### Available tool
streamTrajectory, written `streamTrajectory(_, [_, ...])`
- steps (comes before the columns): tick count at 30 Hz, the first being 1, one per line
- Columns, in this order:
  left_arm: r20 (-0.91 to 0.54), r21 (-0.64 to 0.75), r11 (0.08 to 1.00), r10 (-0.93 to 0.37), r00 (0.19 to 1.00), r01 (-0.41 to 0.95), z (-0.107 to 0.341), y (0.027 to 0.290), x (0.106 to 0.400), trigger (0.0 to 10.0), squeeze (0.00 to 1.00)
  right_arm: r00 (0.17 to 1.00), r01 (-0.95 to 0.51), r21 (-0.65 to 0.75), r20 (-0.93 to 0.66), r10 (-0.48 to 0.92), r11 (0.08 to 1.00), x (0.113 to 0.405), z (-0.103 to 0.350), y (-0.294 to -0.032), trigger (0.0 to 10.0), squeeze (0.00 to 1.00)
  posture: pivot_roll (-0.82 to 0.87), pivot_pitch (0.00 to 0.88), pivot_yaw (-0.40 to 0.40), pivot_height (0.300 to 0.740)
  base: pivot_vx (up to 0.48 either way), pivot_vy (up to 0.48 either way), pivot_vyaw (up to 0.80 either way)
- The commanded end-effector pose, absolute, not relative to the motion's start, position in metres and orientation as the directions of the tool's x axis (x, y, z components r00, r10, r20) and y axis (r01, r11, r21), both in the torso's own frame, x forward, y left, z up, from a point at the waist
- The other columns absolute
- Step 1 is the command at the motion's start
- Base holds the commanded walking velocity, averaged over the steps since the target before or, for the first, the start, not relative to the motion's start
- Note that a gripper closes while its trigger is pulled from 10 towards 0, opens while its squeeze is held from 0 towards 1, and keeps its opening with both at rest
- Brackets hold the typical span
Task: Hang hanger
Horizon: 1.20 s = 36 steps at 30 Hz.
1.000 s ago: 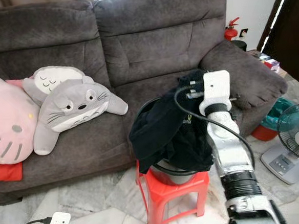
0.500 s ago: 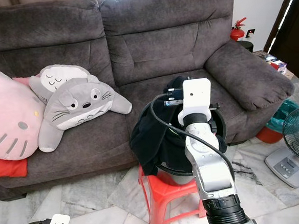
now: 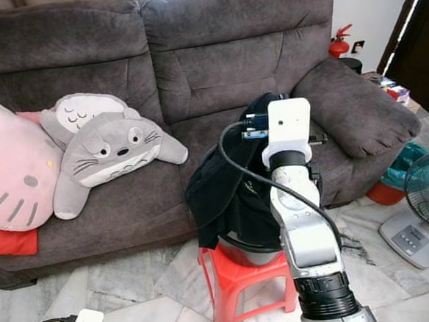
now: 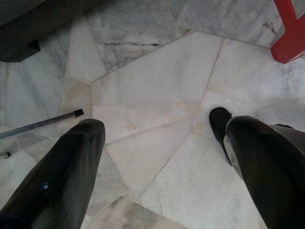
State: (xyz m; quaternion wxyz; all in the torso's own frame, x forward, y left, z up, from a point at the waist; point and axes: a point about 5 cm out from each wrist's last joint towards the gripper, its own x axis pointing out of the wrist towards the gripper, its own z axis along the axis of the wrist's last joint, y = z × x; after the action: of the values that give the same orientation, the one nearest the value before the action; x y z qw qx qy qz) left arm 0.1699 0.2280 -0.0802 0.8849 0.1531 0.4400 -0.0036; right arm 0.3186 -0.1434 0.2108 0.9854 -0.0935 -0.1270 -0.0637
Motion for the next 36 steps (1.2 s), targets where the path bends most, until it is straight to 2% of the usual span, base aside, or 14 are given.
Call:
streamTrajectory(1, [-0.794, 0.264, 0.954, 0.133, 0.593, 0.14, -0.083, 0.23, 0.164, 10.0, 0.0, 0.939, 0.171, -0.172, 0.325, -0.108, 0.97, 0.314, 0.224, -0.145, 10.0, 0.0, -0.1, 0.0, 0.016, 0.74, -0.247, 0.0, 0.0])
streamTrajectory(20, [-0.792, 0.26, 0.956, 0.13, 0.596, 0.136, -0.082, 0.23, 0.165, 10.0, 0.0, 0.933, 0.198, -0.207, 0.339, -0.12, 0.958, 0.318, 0.226, -0.151, 10.0, 0.0, -0.1, 0.0, 0.01, 0.74, -0.254, 0.0, 0.0])
streamTrajectory(27, [-0.791, 0.26, 0.956, 0.131, 0.598, 0.135, -0.082, 0.23, 0.165, 10.0, 0.0, 0.908, 0.263, -0.258, 0.39, -0.149, 0.929, 0.32, 0.236, -0.16, 10.0, 0.0, -0.1, 0.0, 0.012, 0.74, -0.266, 0.0, 0.0])
streamTrajectory(31, [-0.79, 0.259, 0.957, 0.129, 0.6, 0.134, -0.081, 0.23, 0.167, 10.0, 0.0, 0.853, 0.356, -0.341, 0.499, -0.153, 0.87, 0.328, 0.26, -0.174, 10.0, 0.0, -0.11, 0.0, 0.019, 0.74, -0.265, 0.0, 0.0])
streamTrajectory(32, [-0.789, 0.259, 0.957, 0.13, 0.601, 0.134, -0.081, 0.23, 0.167, 10.0, 0.0, 0.808, 0.414, -0.359, 0.567, -0.157, 0.837, 0.333, 0.28, -0.182, 10.0, 0.0, -0.12, 0.0, 0.025, 0.74, -0.266, 0.0, 0.0])
streamTrajectory(34, [-0.789, 0.259, 0.957, 0.13, 0.601, 0.133, -0.081, 0.23, 0.168, 10.0, 0.0, 0.789, 0.437, -0.36, 0.594, -0.158, 0.824, 0.336, 0.29, -0.185, 10.0, 0.0, -0.12, 0.0, 0.027, 0.74, -0.266, 0.0, 0.0])
streamTrajectory(36, [-0.788, 0.259, 0.956, 0.128, 0.602, 0.136, -0.08, 0.231, 0.169, 10.0, 0.0, 0.712, 0.45, -0.324, 0.693, -0.116, 0.832, 0.338, 0.328, -0.181, 10.0, 0.0, -0.13, 0.0, 0.033, 0.74, -0.266, 0.0, 0.0])
